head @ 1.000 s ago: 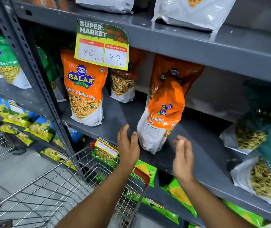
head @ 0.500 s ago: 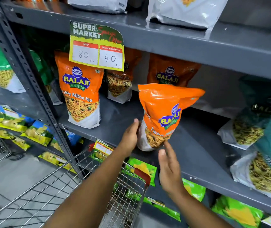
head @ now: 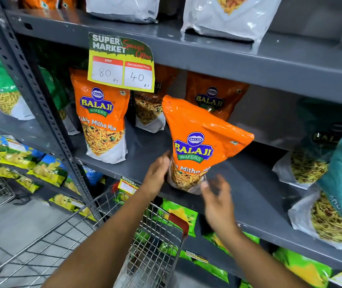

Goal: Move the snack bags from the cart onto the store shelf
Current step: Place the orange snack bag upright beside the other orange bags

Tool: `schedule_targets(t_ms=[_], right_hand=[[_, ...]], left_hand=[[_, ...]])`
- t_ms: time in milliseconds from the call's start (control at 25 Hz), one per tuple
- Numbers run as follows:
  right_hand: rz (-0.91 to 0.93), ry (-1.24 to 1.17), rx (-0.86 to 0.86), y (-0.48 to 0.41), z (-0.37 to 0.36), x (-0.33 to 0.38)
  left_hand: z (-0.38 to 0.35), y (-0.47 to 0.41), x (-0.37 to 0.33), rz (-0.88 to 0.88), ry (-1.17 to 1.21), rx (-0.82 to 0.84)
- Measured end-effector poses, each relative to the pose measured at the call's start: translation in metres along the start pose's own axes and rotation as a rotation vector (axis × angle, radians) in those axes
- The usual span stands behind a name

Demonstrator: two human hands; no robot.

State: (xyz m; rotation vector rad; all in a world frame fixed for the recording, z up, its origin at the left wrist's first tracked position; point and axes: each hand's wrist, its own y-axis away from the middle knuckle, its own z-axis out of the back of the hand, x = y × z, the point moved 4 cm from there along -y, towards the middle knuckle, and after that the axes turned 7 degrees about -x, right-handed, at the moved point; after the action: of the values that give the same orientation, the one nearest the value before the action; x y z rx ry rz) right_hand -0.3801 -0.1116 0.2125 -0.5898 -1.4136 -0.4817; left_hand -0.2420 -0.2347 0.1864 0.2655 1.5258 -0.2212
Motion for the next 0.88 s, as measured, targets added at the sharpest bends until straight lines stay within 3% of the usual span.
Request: schedule_targets(t_ms=[80, 160, 320, 440, 520, 600, 720, 880], right_hand=[[0.078, -0.104, -0.179, -0.027, 0.027, 0.037], [0.256, -0.065, -0.125, -0.049, 0.044, 0.081], [0.419, 0.229, 0.067, -0.067, 0.038, 0.13], [0.473, 0.101, -0.065, -0.072, 0.032, 0.143], [0.429, -0.045, -0.104, -0.071, 0.026, 0.132], [0.292, -0.146, 0.002, -0.068, 0.019, 0.095], [0.064, 0.03, 0.235, -0.055, 0.012, 0.01], [0.034, 0.197, 0.24, -0.048, 0.003, -0.037]], left_hand=[[0.002, 0.008, 0.012, -0.04, -0.197, 0.125], [-0.006, 0.011, 0.012, -0.073, -0.396, 0.157], [-0.011, 0.005, 0.006, -0.115, -0.394, 0.037], [-0.012, 0.005, 0.007, -0.146, -0.477, 0.008], [-0.014, 0.003, 0.008, -0.134, -0.487, 0.007], [-0.012, -0.001, 0.011, -0.094, -0.488, -0.013], [-0.007, -0.004, 0.014, -0.048, -0.498, -0.018], [-0.007, -0.006, 0.015, -0.06, -0.537, 0.007]])
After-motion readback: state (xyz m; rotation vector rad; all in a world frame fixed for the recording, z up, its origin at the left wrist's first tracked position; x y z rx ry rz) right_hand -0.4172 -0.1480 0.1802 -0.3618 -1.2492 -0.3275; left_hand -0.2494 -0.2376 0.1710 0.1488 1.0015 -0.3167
